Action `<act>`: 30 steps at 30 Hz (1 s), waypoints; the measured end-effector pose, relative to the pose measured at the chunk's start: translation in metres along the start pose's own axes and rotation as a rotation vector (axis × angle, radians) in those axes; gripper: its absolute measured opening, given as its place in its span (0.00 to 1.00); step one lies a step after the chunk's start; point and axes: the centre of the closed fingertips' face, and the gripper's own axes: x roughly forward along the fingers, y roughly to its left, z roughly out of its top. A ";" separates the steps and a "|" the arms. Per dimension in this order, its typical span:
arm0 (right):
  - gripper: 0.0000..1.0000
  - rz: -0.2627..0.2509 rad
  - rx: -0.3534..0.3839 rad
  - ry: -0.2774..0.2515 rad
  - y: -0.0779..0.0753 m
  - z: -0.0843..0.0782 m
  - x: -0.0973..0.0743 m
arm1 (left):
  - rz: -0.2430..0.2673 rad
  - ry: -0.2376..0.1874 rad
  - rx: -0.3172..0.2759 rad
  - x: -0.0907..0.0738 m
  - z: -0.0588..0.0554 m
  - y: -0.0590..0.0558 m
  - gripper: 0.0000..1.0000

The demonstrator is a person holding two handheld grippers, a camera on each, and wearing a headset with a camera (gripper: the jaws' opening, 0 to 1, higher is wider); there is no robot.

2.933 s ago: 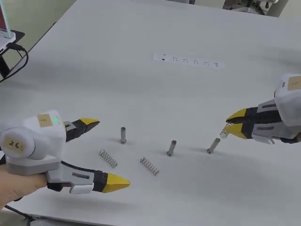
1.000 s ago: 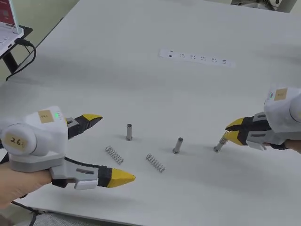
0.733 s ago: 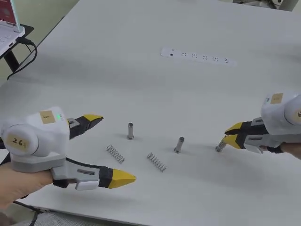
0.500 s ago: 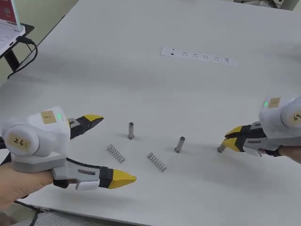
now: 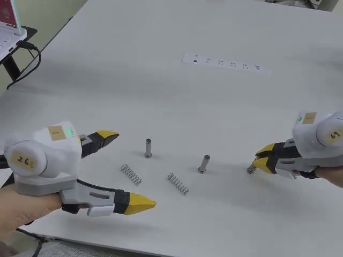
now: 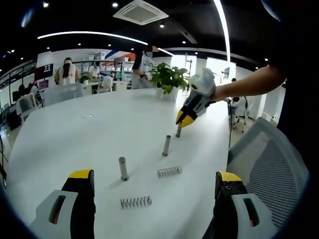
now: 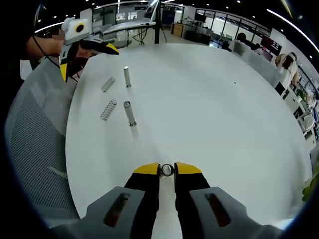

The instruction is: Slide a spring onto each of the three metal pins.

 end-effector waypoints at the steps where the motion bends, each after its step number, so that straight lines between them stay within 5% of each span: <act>1: 0.09 -0.004 0.000 -0.004 0.000 0.001 0.000 | 0.001 -0.001 0.000 0.000 0.000 0.000 0.98; 19: 0.13 -0.033 -0.015 -0.048 -0.004 0.016 -0.017 | 0.003 -0.004 0.011 -0.002 0.006 -0.002 0.98; 30: 0.16 -0.025 -0.006 -0.101 0.009 0.032 -0.029 | -0.005 -0.001 0.017 -0.002 0.008 -0.007 0.98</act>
